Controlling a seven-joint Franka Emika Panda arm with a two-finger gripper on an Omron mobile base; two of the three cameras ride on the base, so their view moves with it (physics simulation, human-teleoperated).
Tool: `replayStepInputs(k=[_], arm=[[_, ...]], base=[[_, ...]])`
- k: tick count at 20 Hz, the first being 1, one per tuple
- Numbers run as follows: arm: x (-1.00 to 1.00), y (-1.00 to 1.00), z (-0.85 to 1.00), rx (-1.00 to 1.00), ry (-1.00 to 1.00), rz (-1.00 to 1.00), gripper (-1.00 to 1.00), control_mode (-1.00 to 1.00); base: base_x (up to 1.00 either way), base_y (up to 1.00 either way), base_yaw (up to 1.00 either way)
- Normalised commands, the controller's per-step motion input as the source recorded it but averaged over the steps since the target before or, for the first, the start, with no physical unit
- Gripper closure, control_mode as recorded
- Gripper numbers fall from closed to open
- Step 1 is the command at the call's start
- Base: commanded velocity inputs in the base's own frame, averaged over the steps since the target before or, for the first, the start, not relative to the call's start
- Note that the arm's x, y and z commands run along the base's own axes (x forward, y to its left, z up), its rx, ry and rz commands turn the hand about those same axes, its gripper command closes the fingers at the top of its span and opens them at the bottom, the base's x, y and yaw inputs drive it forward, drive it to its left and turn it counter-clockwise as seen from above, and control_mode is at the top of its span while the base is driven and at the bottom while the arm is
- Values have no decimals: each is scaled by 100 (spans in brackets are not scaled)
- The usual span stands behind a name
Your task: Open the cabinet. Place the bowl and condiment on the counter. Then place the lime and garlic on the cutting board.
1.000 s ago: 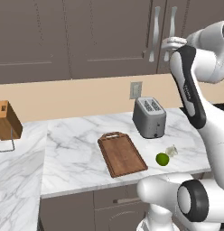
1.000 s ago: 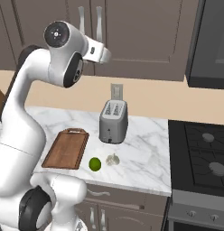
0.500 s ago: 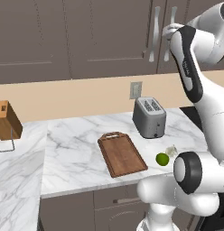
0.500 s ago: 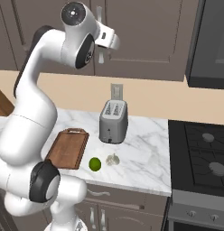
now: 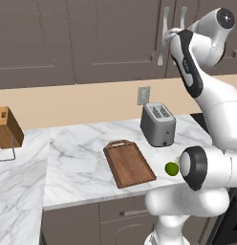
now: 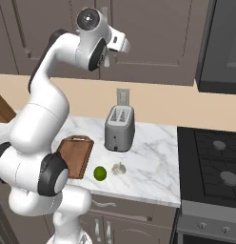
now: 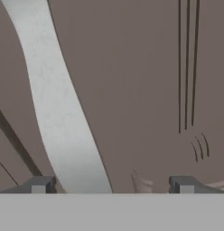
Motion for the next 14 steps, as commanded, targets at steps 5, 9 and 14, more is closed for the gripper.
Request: replayStepInputs(k=[5, 9, 14], arm=[[57, 0, -18, 0, 0, 0, -100, -100], [40, -1, -27, 0, -3, 0, 100, -100], [42, -15, -33, 0, -6, 0, 100, -100]], base=[[0, 0, 0], [0, 0, 0], [0, 0, 0]])
